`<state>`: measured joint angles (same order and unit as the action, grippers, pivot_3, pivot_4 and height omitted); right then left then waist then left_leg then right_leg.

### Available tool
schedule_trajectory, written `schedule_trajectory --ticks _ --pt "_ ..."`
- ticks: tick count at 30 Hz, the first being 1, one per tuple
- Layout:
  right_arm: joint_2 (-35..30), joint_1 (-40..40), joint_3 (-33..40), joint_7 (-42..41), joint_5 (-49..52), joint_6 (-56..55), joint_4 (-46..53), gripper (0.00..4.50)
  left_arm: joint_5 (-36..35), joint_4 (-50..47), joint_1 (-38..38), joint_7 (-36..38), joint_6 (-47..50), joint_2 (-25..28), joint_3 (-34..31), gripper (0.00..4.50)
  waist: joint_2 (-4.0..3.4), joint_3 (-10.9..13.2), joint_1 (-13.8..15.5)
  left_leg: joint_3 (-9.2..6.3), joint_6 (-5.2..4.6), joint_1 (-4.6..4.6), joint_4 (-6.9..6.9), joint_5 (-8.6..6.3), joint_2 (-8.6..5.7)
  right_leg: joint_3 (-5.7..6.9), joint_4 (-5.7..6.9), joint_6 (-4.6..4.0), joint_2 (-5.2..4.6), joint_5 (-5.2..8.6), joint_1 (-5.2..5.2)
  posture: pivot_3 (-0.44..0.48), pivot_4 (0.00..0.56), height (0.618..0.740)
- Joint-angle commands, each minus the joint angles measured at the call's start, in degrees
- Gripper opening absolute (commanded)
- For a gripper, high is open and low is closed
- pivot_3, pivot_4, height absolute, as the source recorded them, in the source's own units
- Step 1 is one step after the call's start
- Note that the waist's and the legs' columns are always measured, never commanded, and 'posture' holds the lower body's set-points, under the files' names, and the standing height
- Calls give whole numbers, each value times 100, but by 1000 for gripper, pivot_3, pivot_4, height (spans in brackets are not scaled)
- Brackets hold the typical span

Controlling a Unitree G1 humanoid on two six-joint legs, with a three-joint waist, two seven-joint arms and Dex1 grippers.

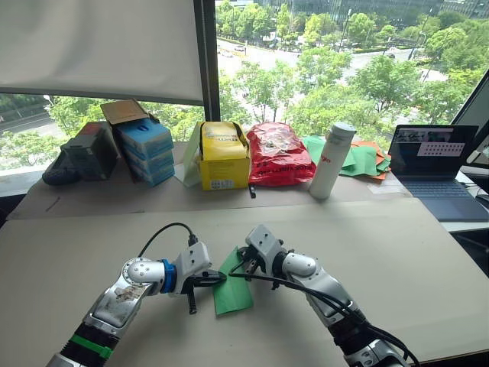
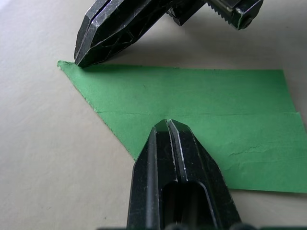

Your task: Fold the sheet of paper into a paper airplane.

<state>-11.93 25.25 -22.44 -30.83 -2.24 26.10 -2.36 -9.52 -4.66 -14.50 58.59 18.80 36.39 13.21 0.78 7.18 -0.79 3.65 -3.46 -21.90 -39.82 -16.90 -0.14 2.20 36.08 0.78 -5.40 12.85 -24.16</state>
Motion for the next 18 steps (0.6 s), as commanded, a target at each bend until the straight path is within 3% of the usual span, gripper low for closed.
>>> schedule_trajectory --ticks 1,14,18 --pt "-84 -181 -216 -173 -92 115 52 0 160 105 165 -55 139 94 97 16 0 0 0 0 0 2 1 0 0 0 0 0 0 0 1 0 150 740" --pt "-466 -595 -555 -596 -150 660 942 0 181 126 161 -78 140 87 123 16 -2 -2 4 0 -2 8 3 -1 0 -1 -4 0 -3 1 6 0 150 740" --pt "-405 -674 -262 -469 15 505 1308 0 192 143 150 -69 132 92 135 16 -2 -2 5 0 -2 8 4 -1 1 -1 -3 -1 -2 1 6 0 150 740"
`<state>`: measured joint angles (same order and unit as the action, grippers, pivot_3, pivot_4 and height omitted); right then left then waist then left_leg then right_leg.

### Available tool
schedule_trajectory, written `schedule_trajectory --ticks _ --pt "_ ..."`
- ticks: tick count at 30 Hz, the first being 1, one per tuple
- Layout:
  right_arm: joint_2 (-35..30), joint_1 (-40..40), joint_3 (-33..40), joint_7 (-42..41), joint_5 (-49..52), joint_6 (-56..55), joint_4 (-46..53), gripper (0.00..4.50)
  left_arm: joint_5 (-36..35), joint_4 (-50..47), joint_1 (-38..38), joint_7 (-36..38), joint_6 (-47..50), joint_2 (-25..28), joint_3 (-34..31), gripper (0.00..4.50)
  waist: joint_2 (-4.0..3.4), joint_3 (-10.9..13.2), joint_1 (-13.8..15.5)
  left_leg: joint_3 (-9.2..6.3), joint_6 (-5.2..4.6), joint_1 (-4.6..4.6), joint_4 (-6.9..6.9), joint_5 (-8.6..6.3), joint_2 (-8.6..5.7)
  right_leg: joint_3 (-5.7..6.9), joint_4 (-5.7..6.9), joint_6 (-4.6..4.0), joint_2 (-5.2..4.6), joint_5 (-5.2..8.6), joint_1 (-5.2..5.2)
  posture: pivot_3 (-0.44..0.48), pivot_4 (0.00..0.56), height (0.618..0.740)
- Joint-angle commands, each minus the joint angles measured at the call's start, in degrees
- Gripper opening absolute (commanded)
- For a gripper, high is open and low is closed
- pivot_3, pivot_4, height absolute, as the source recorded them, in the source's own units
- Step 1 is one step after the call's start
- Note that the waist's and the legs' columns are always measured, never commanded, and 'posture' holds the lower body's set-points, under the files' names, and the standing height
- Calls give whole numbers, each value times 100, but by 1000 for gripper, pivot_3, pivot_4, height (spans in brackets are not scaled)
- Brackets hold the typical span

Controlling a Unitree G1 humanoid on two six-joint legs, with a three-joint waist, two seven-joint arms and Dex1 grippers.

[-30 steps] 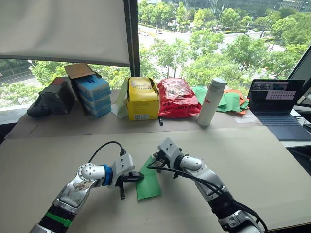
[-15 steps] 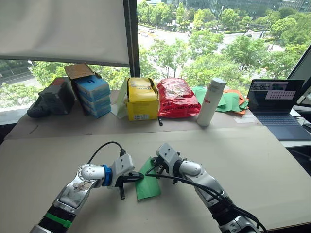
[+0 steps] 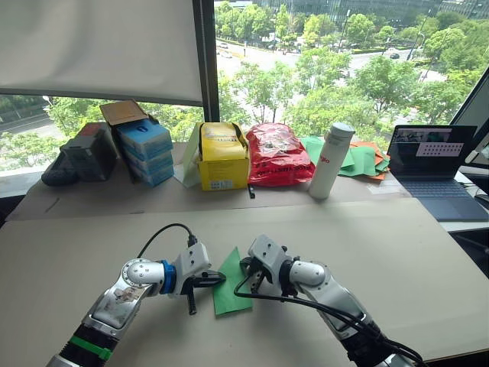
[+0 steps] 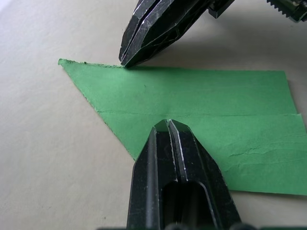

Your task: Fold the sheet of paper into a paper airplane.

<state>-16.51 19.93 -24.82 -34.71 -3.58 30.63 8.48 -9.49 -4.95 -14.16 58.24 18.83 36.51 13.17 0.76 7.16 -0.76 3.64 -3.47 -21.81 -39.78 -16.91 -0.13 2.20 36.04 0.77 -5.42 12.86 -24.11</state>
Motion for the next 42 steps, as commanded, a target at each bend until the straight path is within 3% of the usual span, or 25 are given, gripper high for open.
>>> schedule_trajectory --ticks 1,21,29,42 --pt "59 -158 20 -93 190 58 309 0 192 176 113 -32 125 81 142 16 0 0 2 0 0 -2 0 0 0 0 0 0 0 0 -1 0 150 740" --pt "-277 -437 -221 -275 15 100 556 0 205 247 59 -13 99 101 152 16 0 0 6 0 0 -1 0 0 0 2 -5 0 1 0 2 0 150 740" --pt "-762 -527 -561 -668 -34 337 1016 0 224 301 20 -3 68 101 163 16 0 0 8 0 -1 -3 -1 -1 0 5 -6 1 2 0 1 0 150 740" --pt "-419 -419 273 -337 407 -87 1380 0 234 320 15 33 49 102 168 16 1 1 12 0 -1 -14 -2 0 0 6 -7 1 2 0 -5 0 150 740"
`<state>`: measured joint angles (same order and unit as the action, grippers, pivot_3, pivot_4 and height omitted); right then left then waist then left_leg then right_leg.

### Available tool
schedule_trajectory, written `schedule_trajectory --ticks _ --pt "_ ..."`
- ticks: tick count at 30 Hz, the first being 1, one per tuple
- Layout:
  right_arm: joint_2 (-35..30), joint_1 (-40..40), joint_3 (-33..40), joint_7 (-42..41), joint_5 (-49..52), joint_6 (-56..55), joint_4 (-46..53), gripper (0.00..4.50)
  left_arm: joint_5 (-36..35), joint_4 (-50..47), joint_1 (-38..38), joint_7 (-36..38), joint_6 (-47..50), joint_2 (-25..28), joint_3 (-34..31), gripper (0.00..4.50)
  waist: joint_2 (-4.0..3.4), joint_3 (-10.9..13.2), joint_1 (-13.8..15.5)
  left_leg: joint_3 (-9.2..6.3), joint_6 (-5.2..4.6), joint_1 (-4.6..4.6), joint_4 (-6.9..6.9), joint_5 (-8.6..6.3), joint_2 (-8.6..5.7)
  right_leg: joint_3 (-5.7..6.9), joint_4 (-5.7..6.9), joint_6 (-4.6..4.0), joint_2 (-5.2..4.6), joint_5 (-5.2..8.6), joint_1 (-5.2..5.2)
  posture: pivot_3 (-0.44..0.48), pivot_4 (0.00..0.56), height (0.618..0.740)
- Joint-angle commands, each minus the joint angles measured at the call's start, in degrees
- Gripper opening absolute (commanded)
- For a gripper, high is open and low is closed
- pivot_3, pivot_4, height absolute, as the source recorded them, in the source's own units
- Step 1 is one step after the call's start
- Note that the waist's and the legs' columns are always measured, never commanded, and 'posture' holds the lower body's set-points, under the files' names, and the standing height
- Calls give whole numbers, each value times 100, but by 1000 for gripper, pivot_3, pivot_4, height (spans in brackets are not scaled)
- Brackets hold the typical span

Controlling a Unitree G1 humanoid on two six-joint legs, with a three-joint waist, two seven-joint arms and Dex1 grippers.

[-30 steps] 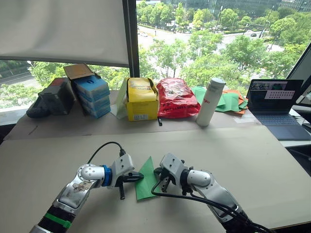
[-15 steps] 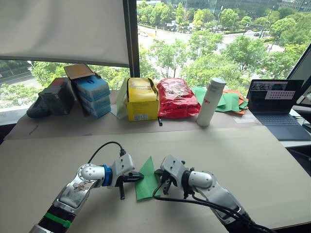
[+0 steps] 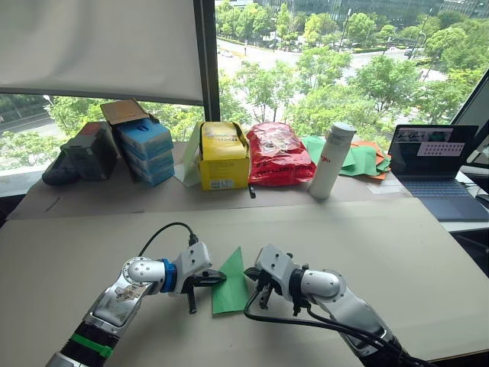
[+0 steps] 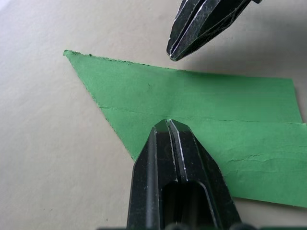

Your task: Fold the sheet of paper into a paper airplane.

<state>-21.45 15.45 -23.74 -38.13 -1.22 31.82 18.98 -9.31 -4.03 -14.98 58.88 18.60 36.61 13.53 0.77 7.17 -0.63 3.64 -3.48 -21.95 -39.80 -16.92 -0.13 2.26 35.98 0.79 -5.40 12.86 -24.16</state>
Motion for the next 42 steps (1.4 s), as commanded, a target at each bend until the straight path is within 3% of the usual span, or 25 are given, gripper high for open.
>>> schedule_trajectory --ticks 1,18,42 --pt "76 24 152 -25 206 -197 352 0 216 229 93 -32 74 87 134 16 0 0 0 0 0 0 0 0 0 0 0 0 0 0 -1 0 150 740" --pt "-232 -309 -416 -199 -15 -87 -16 0 218 186 131 -36 93 110 113 16 0 0 -2 0 0 4 0 0 1 1 0 0 3 0 2 0 150 740" --pt "-1080 -333 -874 -1198 5 -476 554 0 244 221 106 -17 70 130 135 16 2 -1 -3 0 -1 8 0 0 2 1 -2 1 7 1 5 0 150 740"
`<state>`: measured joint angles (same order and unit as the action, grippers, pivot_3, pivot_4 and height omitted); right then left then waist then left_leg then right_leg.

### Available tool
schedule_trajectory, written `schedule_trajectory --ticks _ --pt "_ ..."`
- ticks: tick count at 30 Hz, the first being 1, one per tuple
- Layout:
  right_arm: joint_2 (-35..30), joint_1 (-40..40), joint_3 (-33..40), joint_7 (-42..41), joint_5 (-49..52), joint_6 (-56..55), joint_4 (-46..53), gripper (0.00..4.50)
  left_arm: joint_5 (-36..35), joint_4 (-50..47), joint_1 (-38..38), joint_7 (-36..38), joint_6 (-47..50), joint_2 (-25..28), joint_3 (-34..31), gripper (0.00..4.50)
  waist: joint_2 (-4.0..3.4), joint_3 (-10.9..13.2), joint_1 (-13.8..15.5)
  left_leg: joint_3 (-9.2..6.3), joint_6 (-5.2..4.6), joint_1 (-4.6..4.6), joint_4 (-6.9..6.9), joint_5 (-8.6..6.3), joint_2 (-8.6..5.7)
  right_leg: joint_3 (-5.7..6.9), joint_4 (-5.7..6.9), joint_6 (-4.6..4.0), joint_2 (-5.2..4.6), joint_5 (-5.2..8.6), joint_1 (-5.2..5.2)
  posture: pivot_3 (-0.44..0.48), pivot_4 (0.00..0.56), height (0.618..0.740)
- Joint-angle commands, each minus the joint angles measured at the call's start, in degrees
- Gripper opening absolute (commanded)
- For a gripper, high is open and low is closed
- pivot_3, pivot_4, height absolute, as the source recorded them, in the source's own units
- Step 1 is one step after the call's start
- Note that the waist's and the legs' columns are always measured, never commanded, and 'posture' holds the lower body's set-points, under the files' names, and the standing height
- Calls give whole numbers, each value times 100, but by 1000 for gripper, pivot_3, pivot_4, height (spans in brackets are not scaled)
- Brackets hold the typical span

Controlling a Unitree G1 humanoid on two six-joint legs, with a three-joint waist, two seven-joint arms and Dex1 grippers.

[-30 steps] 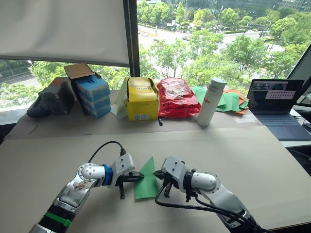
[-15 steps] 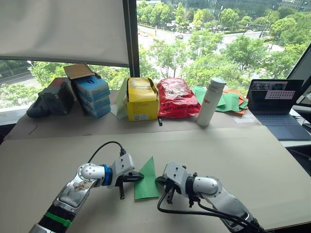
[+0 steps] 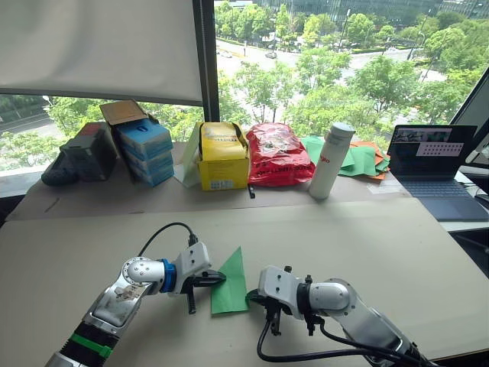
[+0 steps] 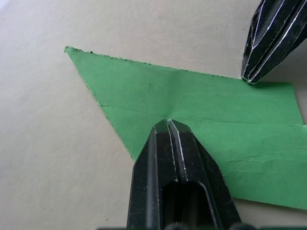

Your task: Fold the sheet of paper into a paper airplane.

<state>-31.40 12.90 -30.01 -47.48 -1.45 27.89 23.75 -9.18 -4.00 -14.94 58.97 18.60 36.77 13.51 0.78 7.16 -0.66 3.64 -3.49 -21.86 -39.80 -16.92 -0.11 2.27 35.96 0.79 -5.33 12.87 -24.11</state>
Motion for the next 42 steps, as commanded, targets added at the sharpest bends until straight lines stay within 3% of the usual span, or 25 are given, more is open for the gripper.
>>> schedule_trajectory --ticks 1,16,22,27,35,38,42 --pt "-97 -76 -248 -288 27 -107 88 0 233 219 101 -21 68 117 138 16 0 0 1 0 0 0 0 0 0 0 0 0 0 0 0 0 150 740" --pt "-291 -71 -333 -535 -33 -129 326 0 232 226 93 19 72 150 137 16 0 0 10 0 0 -1 0 0 0 1 0 0 0 0 -1 0 150 740" --pt "20 -119 535 -265 620 25 567 0 160 212 63 50 78 124 89 16 2 2 19 0 0 -8 -2 0 0 0 0 0 -1 0 -4 0 150 740" --pt "-21 -426 1345 -254 1393 471 1052 0 -406 -23 -140 100 536 167 -482 16 8 7 39 -1 0 -13 -3 0 0 0 0 1 -5 -1 -7 0 150 740" --pt "-11 -568 1383 186 1372 649 996 0 -422 234 -299 153 380 308 -639 16 32 45 92 -3 0 -24 -6 0 -3 4 -1 1 -4 -1 -14 0 150 740" --pt "78 -567 1306 354 1369 681 1004 0 -293 441 -558 336 -111 383 -584 16 49 59 120 -4 1 -31 -7 1 -2 5 -1 1 -3 -1 -20 0 150 740" --pt "156 -549 1310 521 1375 728 991 0 175 1334 -1087 908 -2025 578 -389 16 51 61 150 -4 3 -37 -11 2 -5 11 -1 0 4 -1 -22 0 150 740"
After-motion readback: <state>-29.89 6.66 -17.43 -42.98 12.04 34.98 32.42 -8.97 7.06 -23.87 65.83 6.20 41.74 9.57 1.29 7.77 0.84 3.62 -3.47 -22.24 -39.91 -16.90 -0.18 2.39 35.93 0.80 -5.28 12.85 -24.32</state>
